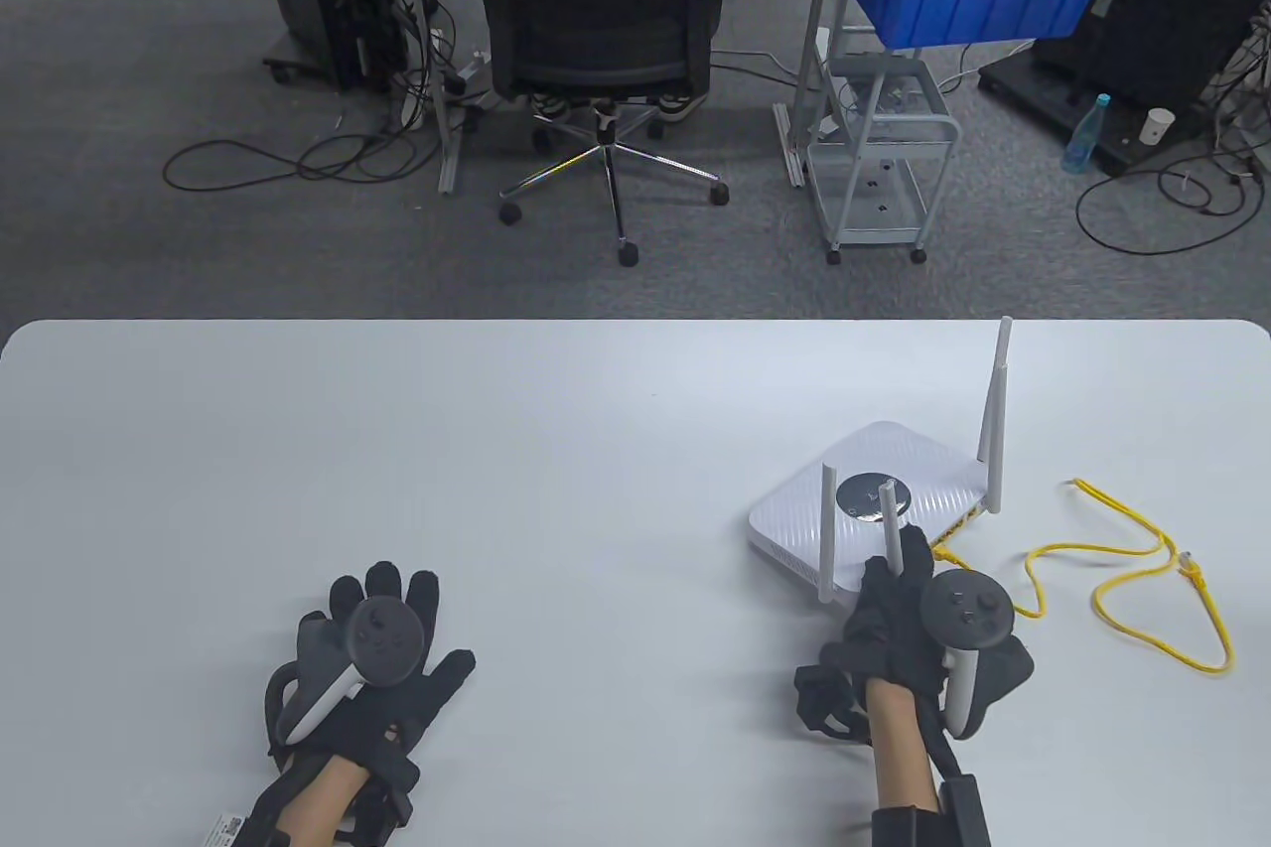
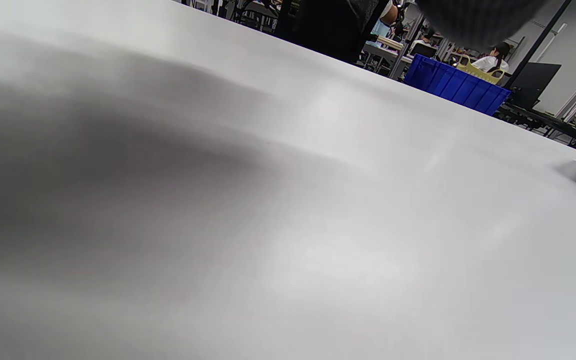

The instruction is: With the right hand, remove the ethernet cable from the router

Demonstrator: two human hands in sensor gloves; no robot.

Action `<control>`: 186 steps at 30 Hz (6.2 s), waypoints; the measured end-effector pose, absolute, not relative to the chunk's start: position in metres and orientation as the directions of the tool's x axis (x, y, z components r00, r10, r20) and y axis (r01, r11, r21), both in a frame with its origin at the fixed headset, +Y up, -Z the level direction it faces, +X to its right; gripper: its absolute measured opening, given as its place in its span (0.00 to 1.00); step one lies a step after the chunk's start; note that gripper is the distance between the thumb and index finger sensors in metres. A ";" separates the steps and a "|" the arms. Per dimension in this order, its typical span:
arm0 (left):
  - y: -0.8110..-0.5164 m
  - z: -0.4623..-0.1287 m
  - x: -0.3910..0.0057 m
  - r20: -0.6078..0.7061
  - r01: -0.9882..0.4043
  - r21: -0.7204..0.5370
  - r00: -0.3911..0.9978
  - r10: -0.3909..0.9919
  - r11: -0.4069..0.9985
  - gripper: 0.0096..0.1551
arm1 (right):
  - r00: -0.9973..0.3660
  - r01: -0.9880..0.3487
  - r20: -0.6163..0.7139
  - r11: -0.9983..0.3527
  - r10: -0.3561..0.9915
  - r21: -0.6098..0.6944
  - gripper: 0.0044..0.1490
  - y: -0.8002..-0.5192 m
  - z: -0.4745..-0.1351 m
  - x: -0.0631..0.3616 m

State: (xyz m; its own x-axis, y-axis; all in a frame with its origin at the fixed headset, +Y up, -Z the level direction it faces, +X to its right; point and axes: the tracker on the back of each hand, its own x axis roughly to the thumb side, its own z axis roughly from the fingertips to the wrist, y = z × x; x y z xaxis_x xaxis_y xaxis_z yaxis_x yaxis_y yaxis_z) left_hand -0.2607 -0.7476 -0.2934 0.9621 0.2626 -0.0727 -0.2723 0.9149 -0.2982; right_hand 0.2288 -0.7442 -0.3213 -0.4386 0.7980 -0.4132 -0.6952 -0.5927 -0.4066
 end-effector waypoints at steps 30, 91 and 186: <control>-0.745 -0.294 -0.274 -0.072 -0.655 -0.277 0.744 0.664 0.703 0.51 | -0.309 -0.951 0.016 -0.309 0.951 -0.012 0.39 -0.716 -0.299 0.110; -0.763 -0.281 -0.266 -0.255 -0.992 -0.108 0.085 0.963 0.059 0.45 | -0.835 -0.450 0.339 -0.892 0.434 0.032 0.44 -0.717 -0.290 0.061; -0.787 -0.298 -0.349 -0.446 -0.979 0.061 0.146 0.883 0.192 0.46 | -0.567 -0.723 0.174 -0.587 0.805 0.364 0.35 -0.745 -0.314 0.094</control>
